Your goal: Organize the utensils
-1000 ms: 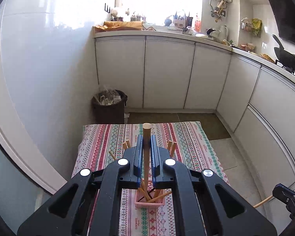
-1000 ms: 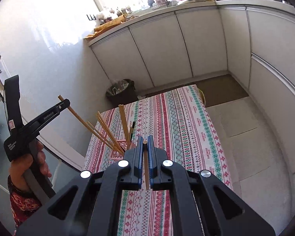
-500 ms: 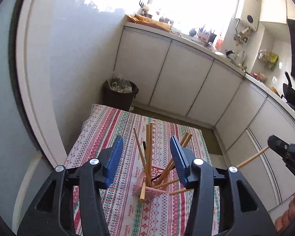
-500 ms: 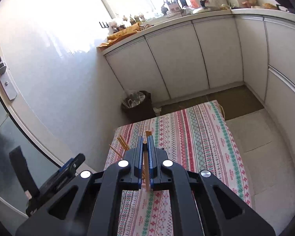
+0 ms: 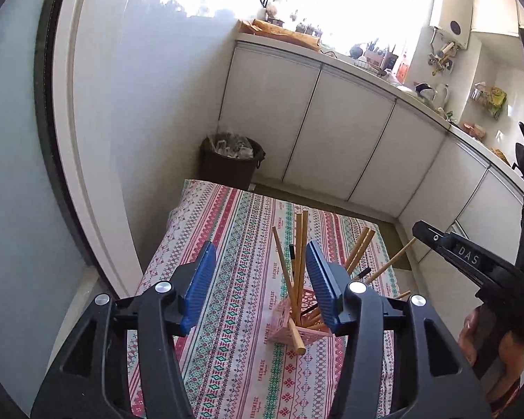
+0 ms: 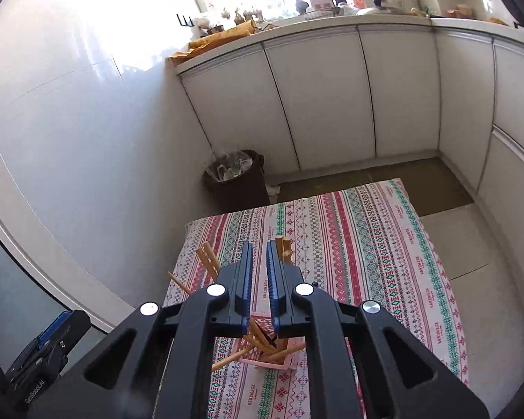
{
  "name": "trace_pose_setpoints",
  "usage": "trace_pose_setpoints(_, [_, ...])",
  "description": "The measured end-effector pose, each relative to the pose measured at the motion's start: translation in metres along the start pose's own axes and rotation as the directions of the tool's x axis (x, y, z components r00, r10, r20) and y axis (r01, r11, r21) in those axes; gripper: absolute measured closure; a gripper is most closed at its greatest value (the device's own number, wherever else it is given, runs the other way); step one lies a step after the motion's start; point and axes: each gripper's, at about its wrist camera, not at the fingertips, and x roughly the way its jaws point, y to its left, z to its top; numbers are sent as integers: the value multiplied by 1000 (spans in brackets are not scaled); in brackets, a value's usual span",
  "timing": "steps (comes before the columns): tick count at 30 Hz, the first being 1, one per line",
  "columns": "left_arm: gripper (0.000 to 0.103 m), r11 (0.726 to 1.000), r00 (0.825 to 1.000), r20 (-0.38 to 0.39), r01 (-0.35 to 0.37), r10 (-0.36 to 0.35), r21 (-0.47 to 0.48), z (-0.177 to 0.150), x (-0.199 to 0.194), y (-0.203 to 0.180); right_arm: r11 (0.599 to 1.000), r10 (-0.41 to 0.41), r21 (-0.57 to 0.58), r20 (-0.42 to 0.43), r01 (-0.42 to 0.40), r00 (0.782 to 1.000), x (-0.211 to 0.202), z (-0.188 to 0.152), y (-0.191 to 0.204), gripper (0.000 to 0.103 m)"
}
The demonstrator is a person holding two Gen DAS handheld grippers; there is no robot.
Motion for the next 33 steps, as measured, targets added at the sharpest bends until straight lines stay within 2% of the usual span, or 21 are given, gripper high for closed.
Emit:
trace_pose_setpoints(2, [43,1000,1000,18,-14,14,1,-1,-2,-1,1000,-26,-15,20,26,999,-9,-4,2,84])
trace_pose_setpoints(4, [42,1000,999,32,-18,18,6,-3,-7,-4,999,-47,-19,34,48,998,-18,-8,0,77])
trace_pose_setpoints(8, [39,1000,999,42,-15,14,19,-5,-14,-10,997,-65,-30,32,66,997,-31,-16,-4,74])
trace_pose_setpoints(13, [25,999,997,75,-30,27,36,-11,-25,-22,997,-70,-29,41,71,997,-54,-34,-15,56])
trace_pose_setpoints(17, [18,998,995,90,-42,37,51,-22,-34,-31,996,-81,-38,60,83,995,-74,-51,-24,46])
trace_pose_setpoints(21, [7,996,994,91,-67,61,62,-39,-41,-35,994,-105,-23,106,108,989,-98,-71,-33,28])
trace_pose_setpoints(23, [7,996,994,88,-64,58,66,-47,-45,-38,989,-145,-16,148,149,978,-110,-82,-36,21])
trace_pose_setpoints(25, [7,995,995,89,-58,51,81,-55,-50,-45,978,-205,-2,211,210,956,-123,-94,-40,10])
trace_pose_setpoints(28, [7,992,993,109,-54,41,118,-71,-59,-56,959,-280,36,275,281,920,-137,-112,-49,7])
trace_pose_setpoints(33, [7,982,981,186,-85,53,171,-97,-75,-75,931,-364,74,265,358,893,-142,-131,-67,7])
